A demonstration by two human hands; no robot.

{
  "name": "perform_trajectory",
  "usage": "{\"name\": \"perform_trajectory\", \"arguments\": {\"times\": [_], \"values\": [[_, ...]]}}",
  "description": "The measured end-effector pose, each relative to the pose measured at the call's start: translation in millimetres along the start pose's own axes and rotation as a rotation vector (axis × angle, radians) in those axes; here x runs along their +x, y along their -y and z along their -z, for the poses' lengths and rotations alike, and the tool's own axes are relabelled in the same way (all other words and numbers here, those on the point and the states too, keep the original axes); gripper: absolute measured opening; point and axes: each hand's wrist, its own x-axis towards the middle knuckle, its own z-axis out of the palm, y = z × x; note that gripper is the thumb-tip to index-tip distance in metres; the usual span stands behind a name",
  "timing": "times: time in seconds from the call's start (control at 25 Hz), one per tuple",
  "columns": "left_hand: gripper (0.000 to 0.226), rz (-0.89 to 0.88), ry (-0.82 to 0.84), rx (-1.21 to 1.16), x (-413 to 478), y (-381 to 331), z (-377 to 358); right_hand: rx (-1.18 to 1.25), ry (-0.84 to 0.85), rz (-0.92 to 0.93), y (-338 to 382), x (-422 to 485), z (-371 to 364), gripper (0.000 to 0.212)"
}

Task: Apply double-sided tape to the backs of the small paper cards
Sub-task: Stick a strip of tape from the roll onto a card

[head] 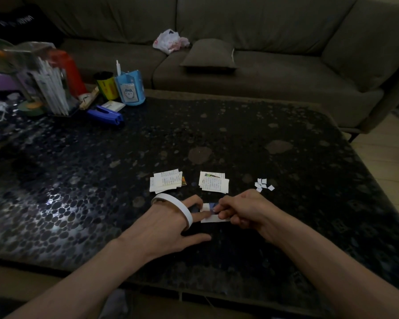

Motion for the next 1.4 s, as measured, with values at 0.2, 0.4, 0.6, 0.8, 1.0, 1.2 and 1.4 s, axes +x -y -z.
{"name": "perform_trajectory", "arguments": {"times": [0.2,0.4,0.6,0.8,1.0,1.2,1.4], "values": [[0.054,-0.028,-0.074,0.053,-4.3,-4.6,-3.3,0.006,0.005,0.001,0.3,-4.8,2.4,0.023],[0.055,-0.03,-0.076,0.063,-3.7,-4.3,-4.1,-0.051,-0.054,0.111,-6.0,-5.5,11.1,0.011],[0.058,-0.014,-0.09,-0.029,-6.2,-1.9,-6.1,0.126,-0.045,0.072,-5.0,-6.3,11.1,0.013],[0.059,-0.036,-0.069,-0.036,-8.3,-2.2,-8.5,0.172,0.023,0.023,-1.9,-8.1,5.6,0.015],[0.064,-0.053,-0.044,-0.035,-8.3,-0.1,-8.4,0.12,-0.022,-0.002,0.5,-9.6,-1.4,0.014],[0.072,-0.054,-0.041,-0.047,-9.6,0.5,-8.0,0.074,-0.027,0.008,2.3,-9.9,-3.3,0.018],[0.07,-0.045,-0.045,-0.066,-10.0,-0.2,-7.8,-0.004,-0.018,-0.005,4.4,-9.3,-3.1,0.017]]}}
